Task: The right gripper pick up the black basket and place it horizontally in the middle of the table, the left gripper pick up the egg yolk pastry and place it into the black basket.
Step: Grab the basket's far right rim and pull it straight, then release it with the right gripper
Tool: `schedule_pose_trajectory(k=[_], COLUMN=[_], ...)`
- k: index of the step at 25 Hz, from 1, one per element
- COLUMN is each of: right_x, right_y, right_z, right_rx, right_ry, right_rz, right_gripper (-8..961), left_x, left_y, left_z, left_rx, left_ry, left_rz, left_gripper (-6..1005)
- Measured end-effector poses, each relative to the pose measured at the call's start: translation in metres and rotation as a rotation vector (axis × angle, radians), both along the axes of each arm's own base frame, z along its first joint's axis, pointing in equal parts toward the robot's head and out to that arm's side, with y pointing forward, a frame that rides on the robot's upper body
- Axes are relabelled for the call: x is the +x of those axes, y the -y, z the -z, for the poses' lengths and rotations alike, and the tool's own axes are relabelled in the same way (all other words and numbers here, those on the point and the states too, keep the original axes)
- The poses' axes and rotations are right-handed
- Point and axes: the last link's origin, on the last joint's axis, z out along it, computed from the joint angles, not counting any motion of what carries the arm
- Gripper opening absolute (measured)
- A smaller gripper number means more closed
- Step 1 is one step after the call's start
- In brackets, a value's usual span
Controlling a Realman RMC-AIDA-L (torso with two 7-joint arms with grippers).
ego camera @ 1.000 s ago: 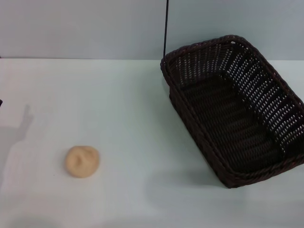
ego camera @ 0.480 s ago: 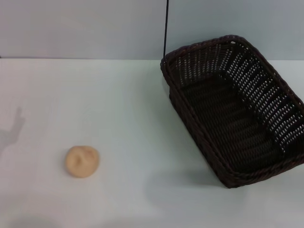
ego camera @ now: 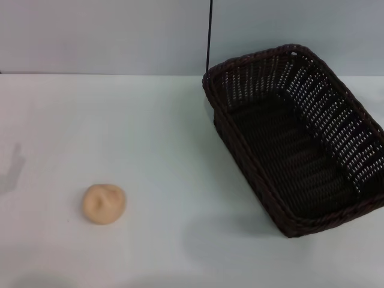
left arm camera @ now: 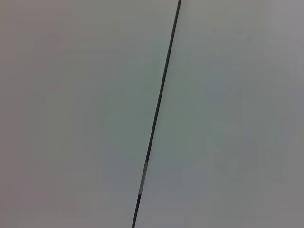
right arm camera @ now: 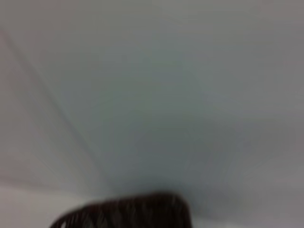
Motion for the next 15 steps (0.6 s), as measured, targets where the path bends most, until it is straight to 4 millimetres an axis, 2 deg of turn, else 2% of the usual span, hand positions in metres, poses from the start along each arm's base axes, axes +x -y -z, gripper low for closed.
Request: schedule_pose_trajectory(k=[1, 2, 5, 6, 8, 10, 12, 15], right_x=[-0.018, -0.018, -0.033, -0.037, -0.039, -0.036, -0.035, -0.026], right_y=[-0.010, -0.010, -0.023, -0.030, -0.033, -0.040, -0.042, -0.050], right_z=[-0.002, -0.002, 0.006, 0.016, 0.022, 0.042, 0.047, 0.072], right_rx=[-0.146, -0.146, -0.295, -0.343, -0.361, -0.394, -0.393, -0.393], right_ry=[0.033, 0.033, 0.123, 0.202, 0.244, 0.334, 0.349, 0.344], right_rz=[0.056, 0.056, 0.180, 0.253, 0.286, 0.358, 0.367, 0.371], right_gripper=[763, 762, 757, 755, 752, 749, 745, 740], left_x=[0.000, 0.000, -0.001, -0.001, -0.002, -0.002, -0.003, -0.004], left_y=[0.001, 0.001, 0.002, 0.002, 0.002, 0.003, 0.003, 0.003], left_z=[0.000, 0.000, -0.001, -0.001, -0.002, -0.003, -0.005, -0.006], left_rx=[0.000, 0.001, 0.003, 0.003, 0.008, 0.013, 0.019, 0.025], left_ry=[0.005, 0.011, 0.018, 0.018, 0.023, 0.025, 0.026, 0.032], left_rz=[0.000, -0.001, -0.001, -0.001, -0.004, -0.007, -0.008, -0.010], left_gripper=[814, 814, 814, 814, 814, 814, 814, 814])
